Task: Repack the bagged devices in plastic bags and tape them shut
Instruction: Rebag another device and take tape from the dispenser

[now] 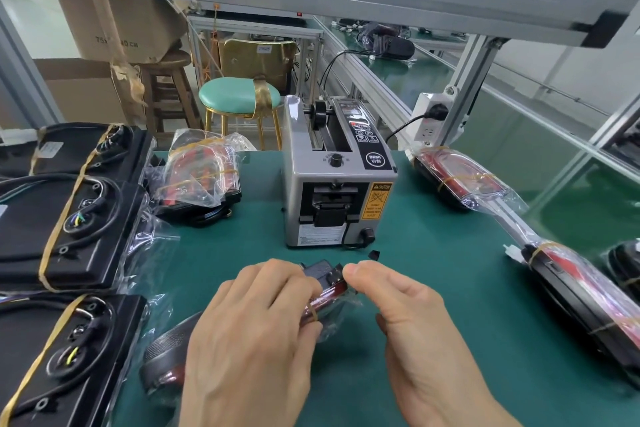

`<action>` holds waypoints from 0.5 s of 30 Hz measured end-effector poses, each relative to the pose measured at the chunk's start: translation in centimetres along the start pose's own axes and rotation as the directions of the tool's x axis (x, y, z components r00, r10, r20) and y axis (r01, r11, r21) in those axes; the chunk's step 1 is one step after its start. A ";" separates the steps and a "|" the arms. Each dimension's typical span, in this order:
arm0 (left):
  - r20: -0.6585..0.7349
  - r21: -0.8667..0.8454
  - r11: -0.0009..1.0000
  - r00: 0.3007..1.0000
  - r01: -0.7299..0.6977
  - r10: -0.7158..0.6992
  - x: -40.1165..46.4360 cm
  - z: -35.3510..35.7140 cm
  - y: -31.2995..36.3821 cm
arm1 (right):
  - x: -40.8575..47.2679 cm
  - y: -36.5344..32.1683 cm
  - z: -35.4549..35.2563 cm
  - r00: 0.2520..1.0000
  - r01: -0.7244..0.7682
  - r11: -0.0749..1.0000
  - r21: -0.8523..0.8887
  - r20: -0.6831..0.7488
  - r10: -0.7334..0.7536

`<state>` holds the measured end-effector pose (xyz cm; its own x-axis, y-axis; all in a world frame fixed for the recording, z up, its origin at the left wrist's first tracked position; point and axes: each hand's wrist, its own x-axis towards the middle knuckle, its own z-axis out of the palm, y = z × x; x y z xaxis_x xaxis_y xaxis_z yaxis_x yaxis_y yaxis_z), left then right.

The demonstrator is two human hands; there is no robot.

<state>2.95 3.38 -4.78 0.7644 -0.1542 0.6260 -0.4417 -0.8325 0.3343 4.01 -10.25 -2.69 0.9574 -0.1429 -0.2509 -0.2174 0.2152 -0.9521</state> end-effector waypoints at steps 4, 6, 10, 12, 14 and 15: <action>0.003 0.002 1.000 1.000 -0.016 0.016 0.0 0.1 -0.1 | 0.3 0.2 -0.1 0.997 0.064 0.998 -0.026 -0.041 -0.065; 0.007 0.007 1.000 1.000 -0.018 0.018 0.0 0.1 -0.1 | 0.2 0.3 0.0 0.995 0.087 0.996 -0.036 -0.042 -0.088; 0.015 0.016 1.000 1.000 -0.021 0.021 0.0 0.1 -0.1 | 0.3 0.4 0.2 0.991 0.111 0.993 -0.049 -0.071 -0.114; 0.015 0.030 0.999 0.999 -0.032 0.032 0.1 0.1 -0.1 | 0.3 0.4 0.4 0.988 0.126 0.990 -0.066 -0.080 -0.131; 0.027 0.037 0.999 0.999 -0.034 0.033 0.1 0.2 0.0 | 0.2 0.4 0.5 0.984 0.139 0.987 -0.080 -0.096 -0.147; 0.036 0.040 0.998 0.999 -0.037 0.036 0.1 0.1 0.1 | 0.2 0.5 0.6 0.982 0.144 0.986 -0.086 -0.110 -0.153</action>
<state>3.07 3.23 -4.80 0.7645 -0.2032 0.6118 -0.4508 -0.8468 0.2822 4.24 -9.64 -3.12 0.9526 -0.2798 -0.1197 -0.0925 0.1082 -0.9898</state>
